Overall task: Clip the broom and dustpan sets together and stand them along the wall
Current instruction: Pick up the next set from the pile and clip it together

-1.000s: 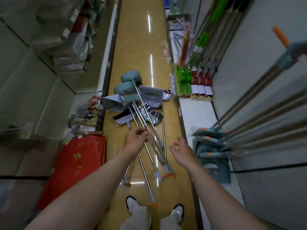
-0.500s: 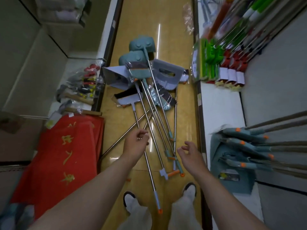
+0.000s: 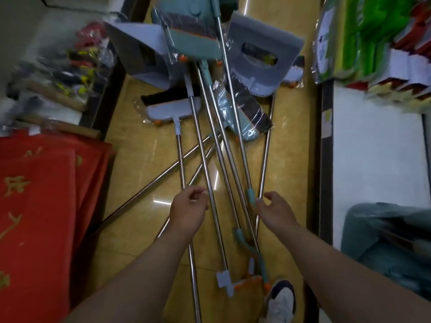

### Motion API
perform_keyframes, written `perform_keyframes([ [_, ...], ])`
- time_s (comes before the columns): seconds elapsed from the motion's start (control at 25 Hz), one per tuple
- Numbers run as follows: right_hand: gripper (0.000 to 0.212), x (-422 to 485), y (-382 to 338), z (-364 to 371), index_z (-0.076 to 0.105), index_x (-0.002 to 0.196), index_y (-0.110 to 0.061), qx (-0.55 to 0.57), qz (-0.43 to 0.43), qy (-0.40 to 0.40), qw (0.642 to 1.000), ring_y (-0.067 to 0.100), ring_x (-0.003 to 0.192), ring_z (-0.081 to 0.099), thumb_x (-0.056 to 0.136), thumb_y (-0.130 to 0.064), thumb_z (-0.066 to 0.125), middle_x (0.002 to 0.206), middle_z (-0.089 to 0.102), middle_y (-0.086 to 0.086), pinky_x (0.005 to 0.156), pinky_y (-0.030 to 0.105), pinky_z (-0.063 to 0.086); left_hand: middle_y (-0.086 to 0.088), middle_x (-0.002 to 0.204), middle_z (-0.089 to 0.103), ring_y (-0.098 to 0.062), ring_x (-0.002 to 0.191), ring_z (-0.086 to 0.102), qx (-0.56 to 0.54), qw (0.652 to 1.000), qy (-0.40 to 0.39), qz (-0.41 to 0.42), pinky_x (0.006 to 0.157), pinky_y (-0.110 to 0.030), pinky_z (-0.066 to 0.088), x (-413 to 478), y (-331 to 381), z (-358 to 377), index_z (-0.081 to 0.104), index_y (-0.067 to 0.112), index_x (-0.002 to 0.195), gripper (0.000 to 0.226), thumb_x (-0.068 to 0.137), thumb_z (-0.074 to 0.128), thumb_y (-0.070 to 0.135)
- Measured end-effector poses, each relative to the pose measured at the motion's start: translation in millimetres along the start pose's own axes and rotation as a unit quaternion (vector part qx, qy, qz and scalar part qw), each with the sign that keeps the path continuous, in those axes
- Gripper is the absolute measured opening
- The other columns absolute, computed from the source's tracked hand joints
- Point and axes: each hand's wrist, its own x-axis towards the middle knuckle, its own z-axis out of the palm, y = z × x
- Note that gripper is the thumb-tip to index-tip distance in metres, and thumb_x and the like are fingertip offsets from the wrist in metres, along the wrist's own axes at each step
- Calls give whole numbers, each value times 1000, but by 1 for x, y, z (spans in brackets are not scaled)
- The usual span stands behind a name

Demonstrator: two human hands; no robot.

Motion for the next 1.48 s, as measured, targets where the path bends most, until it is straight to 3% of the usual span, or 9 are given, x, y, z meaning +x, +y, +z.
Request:
perform_keyframes([
  [0.24,57,112,36,49,32,153,-21,54,35,-72,995,32,132,50,102,-42,45,153,42,10,107,51,45,5,93,70,-20,92,69,5,1000,13,-5,88,-49,57,74,-48,43,72,27,93,9,92,64,23],
  [0.48,49,156,21,73,41,148,-20,116,43,-98,987,27,119,53,102,-34,50,139,54,6,95,37,44,6,96,69,-16,94,68,17,1000,3,0,88,-47,58,106,-54,50,71,28,97,9,93,63,26],
  [0.6,28,144,9,60,63,117,-13,70,15,-117,991,24,99,58,100,-33,55,113,62,6,84,36,46,4,97,69,-18,92,68,12,1000,-9,11,85,-46,59,110,-31,52,70,29,98,9,93,63,27],
  [0.68,23,127,0,52,60,80,-16,18,-75,-58,995,21,77,58,97,-31,57,82,63,4,70,36,46,5,96,67,-17,91,66,4,1000,-18,20,83,-41,59,107,-9,54,69,27,100,9,93,64,26],
  [0.76,29,102,-12,55,54,68,-19,1,-160,9,987,22,67,56,94,-30,59,67,57,2,58,35,40,7,95,66,-13,88,64,-9,999,-36,32,78,-29,55,102,14,63,68,24,106,14,92,66,27],
  [0.96,20,38,-26,84,47,67,-29,47,-228,28,972,18,72,54,85,-29,55,75,56,1,53,15,26,-2,82,66,-15,66,62,-96,994,-33,-28,56,-22,46,91,64,83,64,14,102,19,91,68,29],
  [1.16,6,-11,-45,85,42,56,-28,68,-297,84,949,6,60,38,62,-28,40,59,44,-11,51,5,14,-2,62,54,-20,60,52,-65,991,116,2,58,-28,40,71,78,68,62,10,76,30,93,61,34],
  [1.32,14,-18,-26,85,51,69,-31,129,-311,94,937,-2,66,51,79,-39,56,65,47,-20,57,2,35,-4,63,44,-18,58,42,-111,988,107,6,60,-29,36,52,87,56,54,12,73,34,97,57,34],
  [1.48,13,5,10,58,63,83,-37,198,-152,93,964,2,89,62,93,-29,65,91,64,-12,80,22,51,4,57,40,-18,57,39,-121,988,98,11,62,-33,36,52,84,47,47,19,66,36,95,59,36],
])
